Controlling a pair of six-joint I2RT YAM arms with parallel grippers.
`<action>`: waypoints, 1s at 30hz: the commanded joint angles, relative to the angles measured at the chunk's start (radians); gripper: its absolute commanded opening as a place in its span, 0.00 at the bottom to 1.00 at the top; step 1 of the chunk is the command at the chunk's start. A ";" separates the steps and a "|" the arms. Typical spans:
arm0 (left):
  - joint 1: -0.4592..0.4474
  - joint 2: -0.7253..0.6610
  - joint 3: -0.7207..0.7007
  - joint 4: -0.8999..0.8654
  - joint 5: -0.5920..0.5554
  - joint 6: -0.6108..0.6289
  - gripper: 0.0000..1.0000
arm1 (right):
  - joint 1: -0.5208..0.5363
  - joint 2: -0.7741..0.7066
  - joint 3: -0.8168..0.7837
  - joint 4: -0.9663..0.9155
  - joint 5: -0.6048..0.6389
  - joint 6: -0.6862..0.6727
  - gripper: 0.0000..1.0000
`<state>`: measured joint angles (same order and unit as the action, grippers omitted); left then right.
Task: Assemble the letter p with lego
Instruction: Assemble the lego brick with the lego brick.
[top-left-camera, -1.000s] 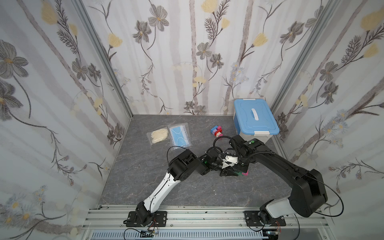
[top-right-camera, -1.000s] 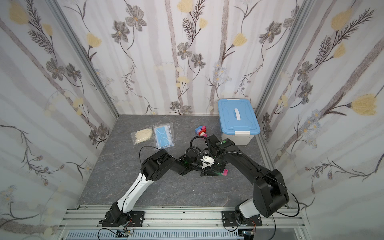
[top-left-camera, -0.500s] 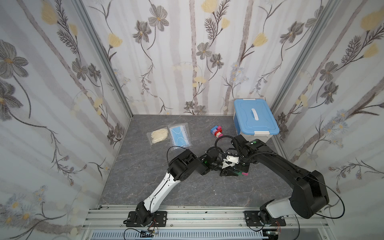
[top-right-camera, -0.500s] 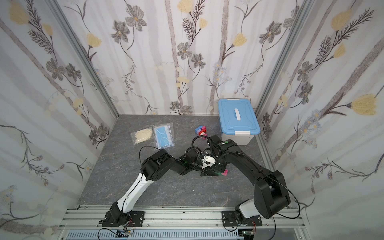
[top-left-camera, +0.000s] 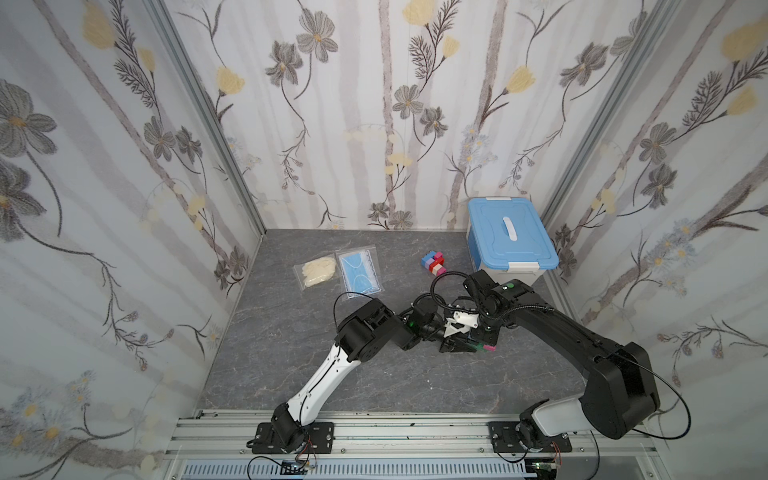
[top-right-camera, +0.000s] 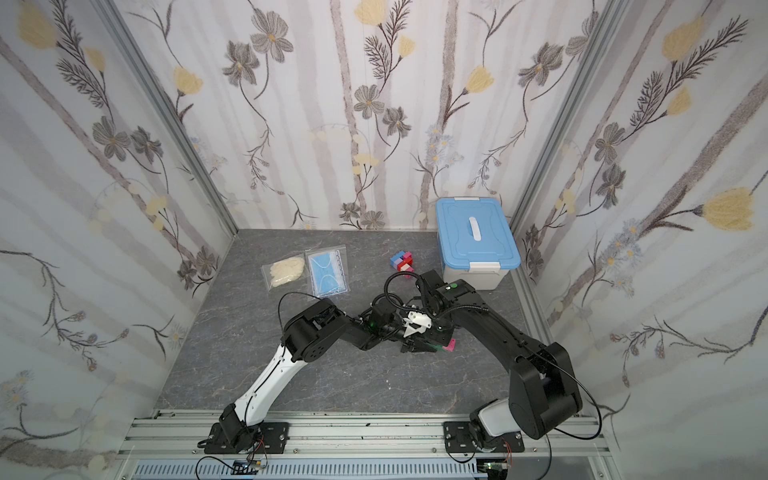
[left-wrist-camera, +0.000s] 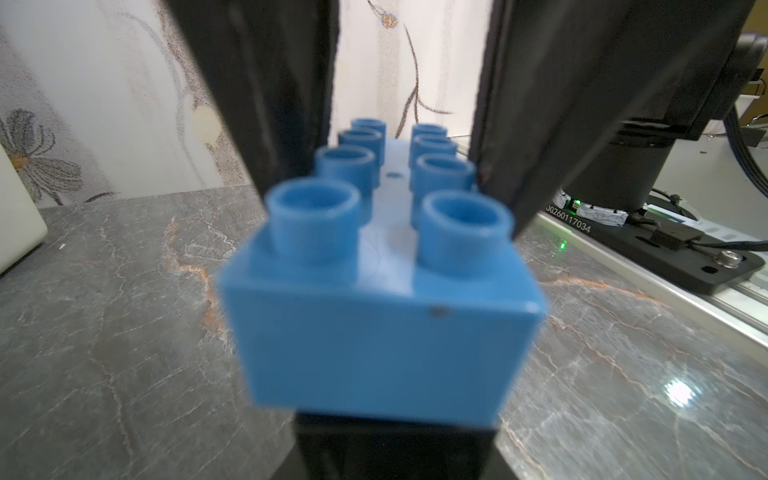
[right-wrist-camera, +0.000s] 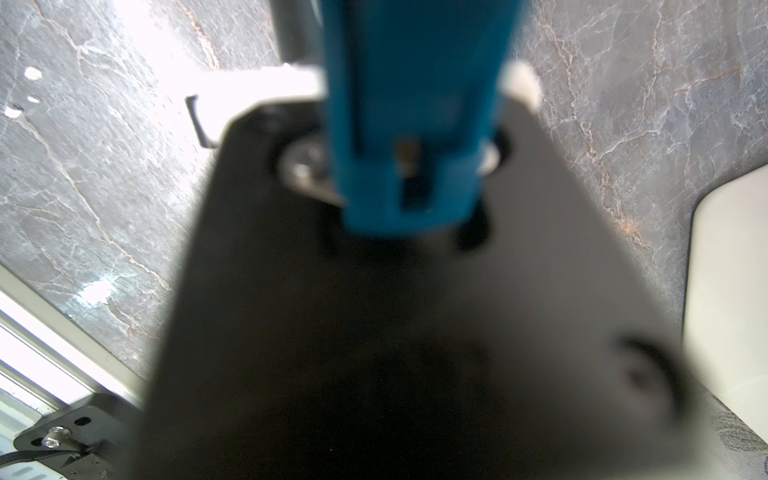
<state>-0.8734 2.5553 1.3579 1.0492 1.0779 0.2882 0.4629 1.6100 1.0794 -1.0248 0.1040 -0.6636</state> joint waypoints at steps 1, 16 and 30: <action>0.017 0.049 -0.020 -0.451 -0.120 0.088 0.00 | -0.003 0.022 -0.017 -0.078 0.084 -0.027 0.18; 0.022 0.054 -0.017 -0.463 -0.118 0.090 0.00 | -0.017 0.022 -0.063 -0.083 0.103 -0.036 0.18; 0.027 0.056 -0.016 -0.472 -0.115 0.095 0.00 | -0.050 -0.041 -0.084 -0.107 0.098 -0.054 0.13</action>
<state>-0.8707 2.5572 1.3659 1.0260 1.0859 0.2996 0.4290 1.5730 1.0248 -0.9749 0.0715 -0.6945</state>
